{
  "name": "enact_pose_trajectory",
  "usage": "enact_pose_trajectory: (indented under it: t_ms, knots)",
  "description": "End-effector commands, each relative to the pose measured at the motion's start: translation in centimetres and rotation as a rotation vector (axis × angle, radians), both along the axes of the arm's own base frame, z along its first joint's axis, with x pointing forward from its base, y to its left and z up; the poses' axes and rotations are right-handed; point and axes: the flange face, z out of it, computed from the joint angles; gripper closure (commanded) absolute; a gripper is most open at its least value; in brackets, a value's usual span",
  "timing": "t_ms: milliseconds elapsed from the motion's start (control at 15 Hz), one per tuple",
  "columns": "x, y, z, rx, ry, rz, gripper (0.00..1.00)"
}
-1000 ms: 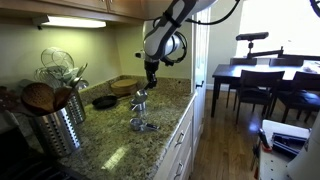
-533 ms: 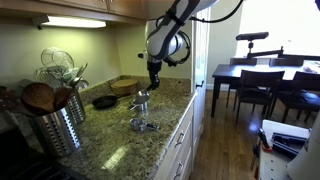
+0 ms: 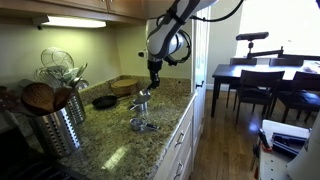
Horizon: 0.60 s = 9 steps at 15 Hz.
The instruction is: Take the measuring cups and place them apart on the counter
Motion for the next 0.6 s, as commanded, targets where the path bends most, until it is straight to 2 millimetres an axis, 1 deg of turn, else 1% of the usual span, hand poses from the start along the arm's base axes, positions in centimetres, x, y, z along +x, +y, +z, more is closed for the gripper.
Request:
enact_pose_trajectory:
  t_ms: [0,133,533]
  knots:
    - [-1.74,-0.06,1.47,-0.007,-0.008,-0.03,0.93]
    - [-1.94,-0.1,1.53,-0.007,-0.008,-0.034,0.93]
    - [-2.58,-0.29,0.81,-0.004,0.008,-0.05,0.93]
